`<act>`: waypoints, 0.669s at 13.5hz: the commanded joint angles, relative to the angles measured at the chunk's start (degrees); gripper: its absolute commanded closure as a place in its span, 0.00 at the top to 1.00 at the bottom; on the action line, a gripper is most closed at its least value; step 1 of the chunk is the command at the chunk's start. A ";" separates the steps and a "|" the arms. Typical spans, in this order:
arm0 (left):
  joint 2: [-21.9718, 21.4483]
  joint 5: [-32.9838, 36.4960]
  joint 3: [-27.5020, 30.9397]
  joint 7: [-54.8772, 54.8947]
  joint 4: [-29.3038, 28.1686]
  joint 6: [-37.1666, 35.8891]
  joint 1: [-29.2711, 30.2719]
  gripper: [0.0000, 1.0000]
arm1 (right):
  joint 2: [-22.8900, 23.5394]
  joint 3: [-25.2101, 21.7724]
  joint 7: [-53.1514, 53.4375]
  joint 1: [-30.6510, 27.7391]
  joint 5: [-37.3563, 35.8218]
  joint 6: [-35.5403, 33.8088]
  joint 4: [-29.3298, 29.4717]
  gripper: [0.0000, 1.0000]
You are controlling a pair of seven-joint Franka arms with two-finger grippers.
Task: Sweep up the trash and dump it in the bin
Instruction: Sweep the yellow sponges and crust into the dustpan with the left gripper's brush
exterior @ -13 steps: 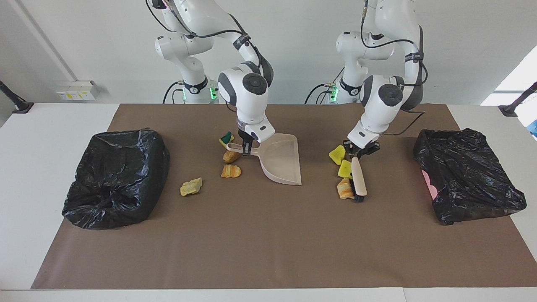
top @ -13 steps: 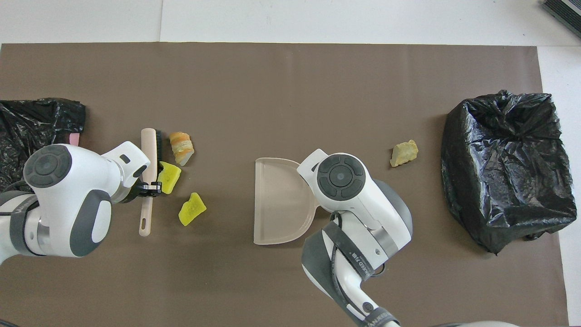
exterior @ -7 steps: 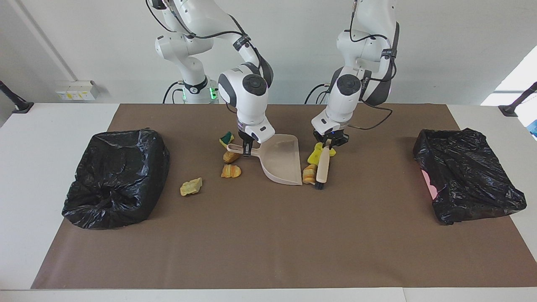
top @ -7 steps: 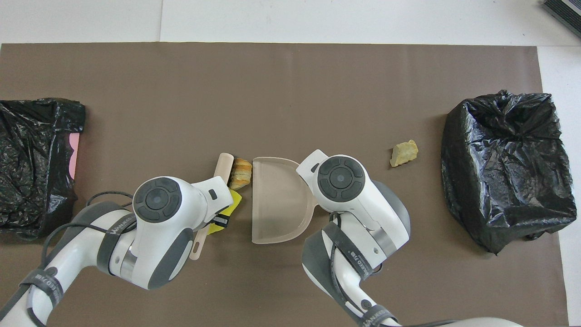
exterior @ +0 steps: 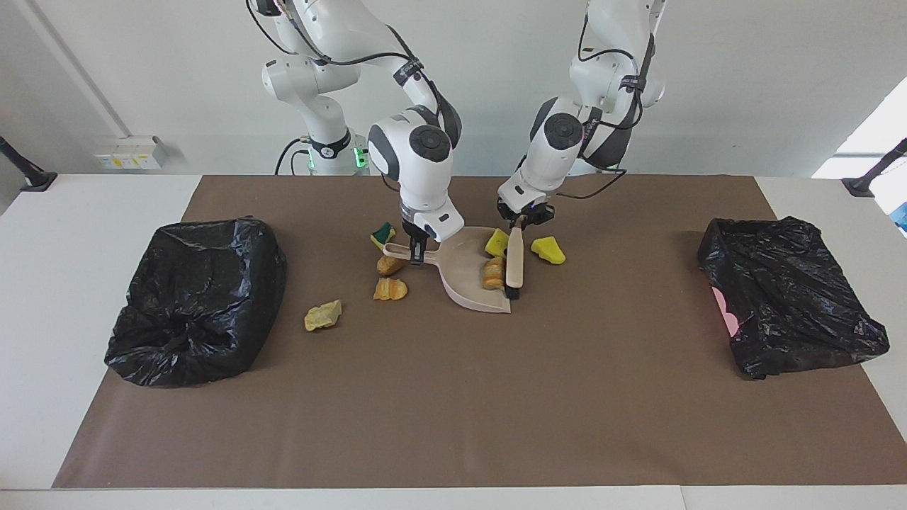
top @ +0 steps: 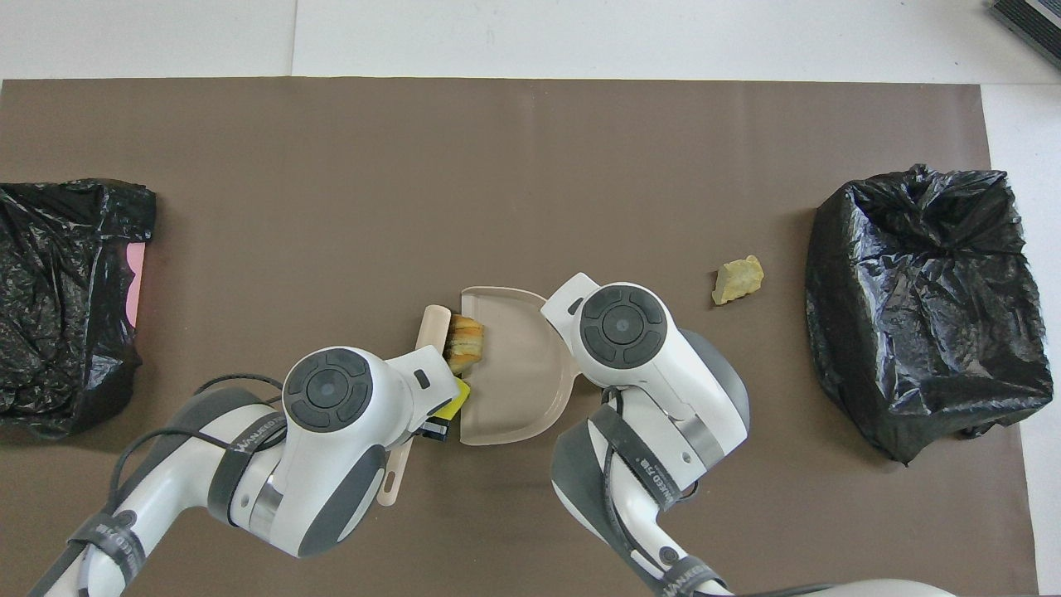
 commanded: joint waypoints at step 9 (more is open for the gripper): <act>-14.47 0.26 1.02 -13.27 -4.66 -20.43 14.40 0.00 | 0.26 0.32 -1.00 -0.95 -1.60 1.53 -0.57 0.00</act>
